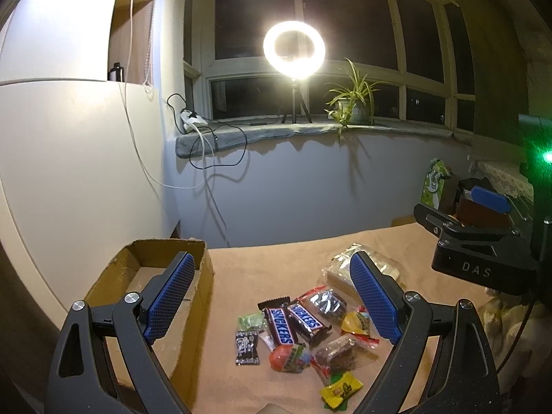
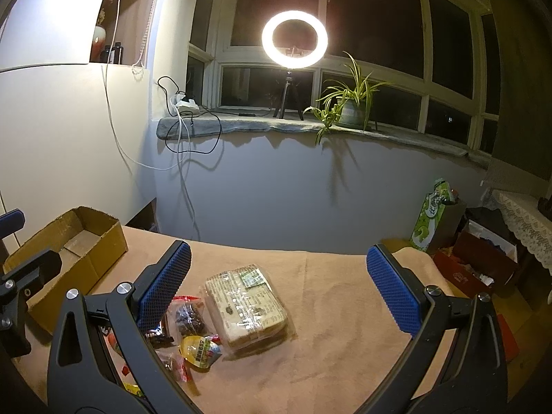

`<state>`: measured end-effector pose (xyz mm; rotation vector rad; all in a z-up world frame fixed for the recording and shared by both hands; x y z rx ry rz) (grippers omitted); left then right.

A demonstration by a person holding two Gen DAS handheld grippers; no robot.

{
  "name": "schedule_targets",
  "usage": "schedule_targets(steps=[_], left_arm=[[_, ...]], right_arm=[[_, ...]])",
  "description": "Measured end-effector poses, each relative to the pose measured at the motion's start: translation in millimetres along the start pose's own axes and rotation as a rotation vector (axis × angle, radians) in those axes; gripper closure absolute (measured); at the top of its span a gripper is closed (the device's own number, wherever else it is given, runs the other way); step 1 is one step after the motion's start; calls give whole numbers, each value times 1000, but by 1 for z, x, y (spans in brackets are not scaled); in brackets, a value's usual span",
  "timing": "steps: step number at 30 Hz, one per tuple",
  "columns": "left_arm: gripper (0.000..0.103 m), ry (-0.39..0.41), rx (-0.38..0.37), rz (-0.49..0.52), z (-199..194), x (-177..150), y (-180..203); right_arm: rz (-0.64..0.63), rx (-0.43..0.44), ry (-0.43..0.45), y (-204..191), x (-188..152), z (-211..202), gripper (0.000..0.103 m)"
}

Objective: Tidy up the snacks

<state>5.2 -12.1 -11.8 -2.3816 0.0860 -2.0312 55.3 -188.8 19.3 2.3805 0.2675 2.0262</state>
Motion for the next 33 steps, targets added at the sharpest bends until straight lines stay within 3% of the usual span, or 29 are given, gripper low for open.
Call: schedule_targets(steps=[15, 33], left_arm=[[11, 11, -30, 27, -29, 0, 12], [11, 23, -36, 11, -38, 0, 13]], right_arm=[[-31, -17, -16, 8, 13, -19, 0], [-41, -10, -24, 3, 12, -25, 0]])
Point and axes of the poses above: each gripper's, at about its wrist camera, not at the fingertips, and z roughly the way its jaws point, y to its right, x to its top, the point moved 5 cm from there along z, roughly the way its jaws point, and after that the axes turned 14 degrees about y, right-handed, at the moved point
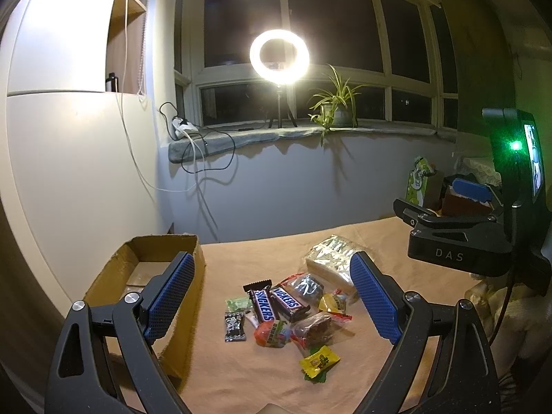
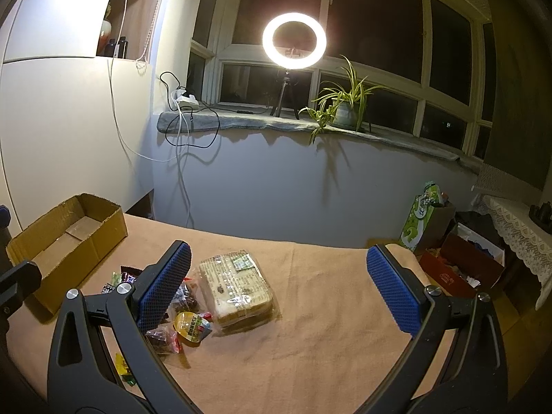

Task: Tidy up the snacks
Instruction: 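Move the right gripper to the wrapped bread loaf and close on it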

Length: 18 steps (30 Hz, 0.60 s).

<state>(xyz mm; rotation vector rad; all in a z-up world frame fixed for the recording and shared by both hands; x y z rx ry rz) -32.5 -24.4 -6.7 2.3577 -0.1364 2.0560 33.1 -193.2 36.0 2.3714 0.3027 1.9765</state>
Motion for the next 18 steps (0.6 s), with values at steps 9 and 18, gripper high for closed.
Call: schedule_targets(steps=[9, 18], left_arm=[[11, -25, -2, -7, 9, -3, 2], [11, -169, -77, -100, 40, -27, 7]], right_arm=[[22, 33, -38, 2, -5, 13, 0], [108, 136, -182, 9, -31, 52, 0]])
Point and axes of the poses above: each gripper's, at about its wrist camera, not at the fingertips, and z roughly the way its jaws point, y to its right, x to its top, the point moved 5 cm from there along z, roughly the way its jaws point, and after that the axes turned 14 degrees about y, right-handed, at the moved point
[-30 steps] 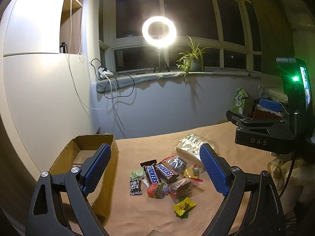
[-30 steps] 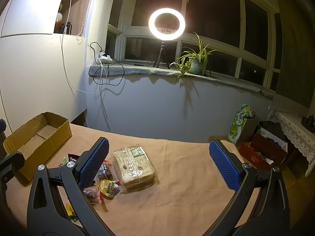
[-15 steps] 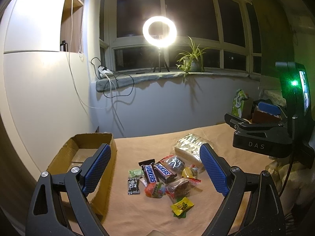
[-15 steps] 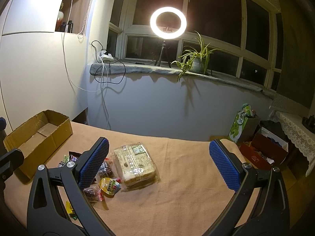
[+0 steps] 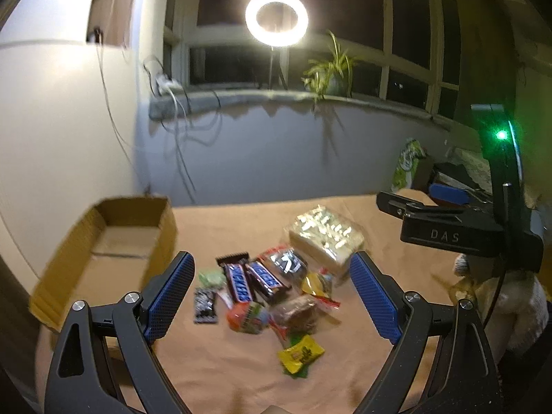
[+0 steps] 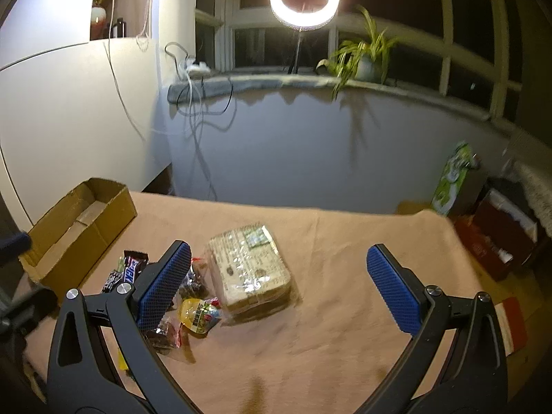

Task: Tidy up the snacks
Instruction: 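Move the right gripper to the wrapped bread loaf and close on it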

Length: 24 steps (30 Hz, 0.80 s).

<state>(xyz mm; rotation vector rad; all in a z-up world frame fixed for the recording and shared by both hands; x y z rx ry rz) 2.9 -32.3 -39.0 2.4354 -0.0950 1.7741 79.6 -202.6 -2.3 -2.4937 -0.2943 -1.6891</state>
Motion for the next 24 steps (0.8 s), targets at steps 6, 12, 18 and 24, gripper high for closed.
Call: schedule_targets(steps=[6, 12, 18, 24], left_arm=[[12, -97, -59, -79, 24, -12, 1], [17, -186, -128, -123, 48, -21, 12], [28, -290, -193, -183, 82, -33, 25], [39, -356, -229, -229, 107, -38, 38]], right_arm=[[74, 96, -131, 5, -19, 35, 0], [148, 158, -242, 11, -35, 67, 0], [286, 227, -312, 24, -45, 92, 0], [354, 257, -357, 30, -55, 110, 0]])
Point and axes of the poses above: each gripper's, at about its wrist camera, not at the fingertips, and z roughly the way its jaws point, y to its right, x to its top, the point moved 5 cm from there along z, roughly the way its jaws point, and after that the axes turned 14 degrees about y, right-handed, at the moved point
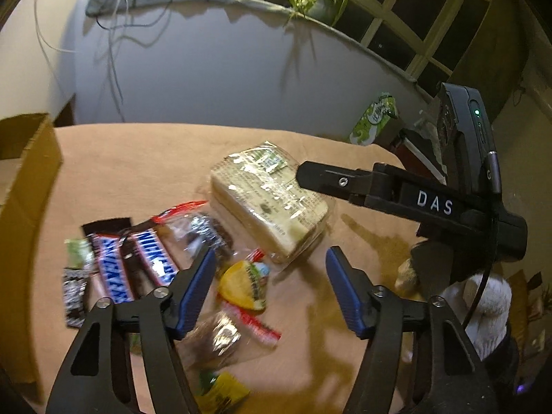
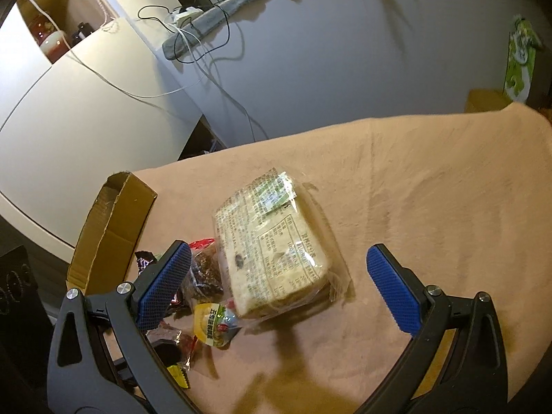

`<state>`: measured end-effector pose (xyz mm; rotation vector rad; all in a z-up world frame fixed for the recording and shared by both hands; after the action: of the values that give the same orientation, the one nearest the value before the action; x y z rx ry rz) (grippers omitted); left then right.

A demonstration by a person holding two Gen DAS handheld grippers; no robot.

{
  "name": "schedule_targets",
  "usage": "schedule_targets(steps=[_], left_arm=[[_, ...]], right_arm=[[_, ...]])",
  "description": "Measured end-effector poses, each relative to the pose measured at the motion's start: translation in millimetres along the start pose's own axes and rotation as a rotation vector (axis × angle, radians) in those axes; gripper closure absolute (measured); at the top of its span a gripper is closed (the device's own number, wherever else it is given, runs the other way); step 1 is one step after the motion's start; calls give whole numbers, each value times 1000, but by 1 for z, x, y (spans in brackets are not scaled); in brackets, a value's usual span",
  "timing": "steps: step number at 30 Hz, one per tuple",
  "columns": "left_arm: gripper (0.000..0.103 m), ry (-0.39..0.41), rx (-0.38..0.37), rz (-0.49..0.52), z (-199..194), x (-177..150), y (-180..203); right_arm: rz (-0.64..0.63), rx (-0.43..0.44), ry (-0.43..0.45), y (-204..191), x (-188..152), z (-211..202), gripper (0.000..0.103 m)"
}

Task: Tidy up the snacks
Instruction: 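Move the right gripper to the wrapped bread loaf and close on it, then lift the bread loaf with the right gripper and carry it into the cardboard box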

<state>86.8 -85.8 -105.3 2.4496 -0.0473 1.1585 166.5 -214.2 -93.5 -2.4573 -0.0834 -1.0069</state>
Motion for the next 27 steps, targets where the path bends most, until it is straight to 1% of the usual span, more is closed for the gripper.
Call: schedule_targets(steps=[6, 12, 16, 19, 22, 24, 27], left_arm=[[41, -61, -19, -47, 24, -2, -2], [41, -48, -25, -59, 27, 2, -6], [41, -72, -41, -84, 36, -3, -9], [46, -81, -44, -57, 43, -7, -6], [48, -85, -55, -59, 46, -8, -5], [50, -74, -53, -43, 44, -6, -3], [51, -55, -40, -14, 41, -5, -1]], right_arm=[[45, 41, -35, 6, -1, 17, 0], [73, 83, -74, 6, -5, 35, 0], [61, 81, -83, 5, -7, 42, 6], [65, 85, -86, 10, -8, 40, 13], [67, 84, -88, 13, -9, 38, 20], [59, 77, -90, 14, -10, 37, 23], [53, 77, -91, 14, -11, 36, 24]])
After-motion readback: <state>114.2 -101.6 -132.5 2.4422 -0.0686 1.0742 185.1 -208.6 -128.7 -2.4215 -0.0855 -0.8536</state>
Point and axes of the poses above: each gripper's, at about its wrist camera, not at the fingertips, and z roughly the way its jaws point, y to its right, x to its top, the point moved 5 cm from there along z, roughly the way its jaws point, and after that the axes turned 14 degrees about y, right-handed, at the moved point
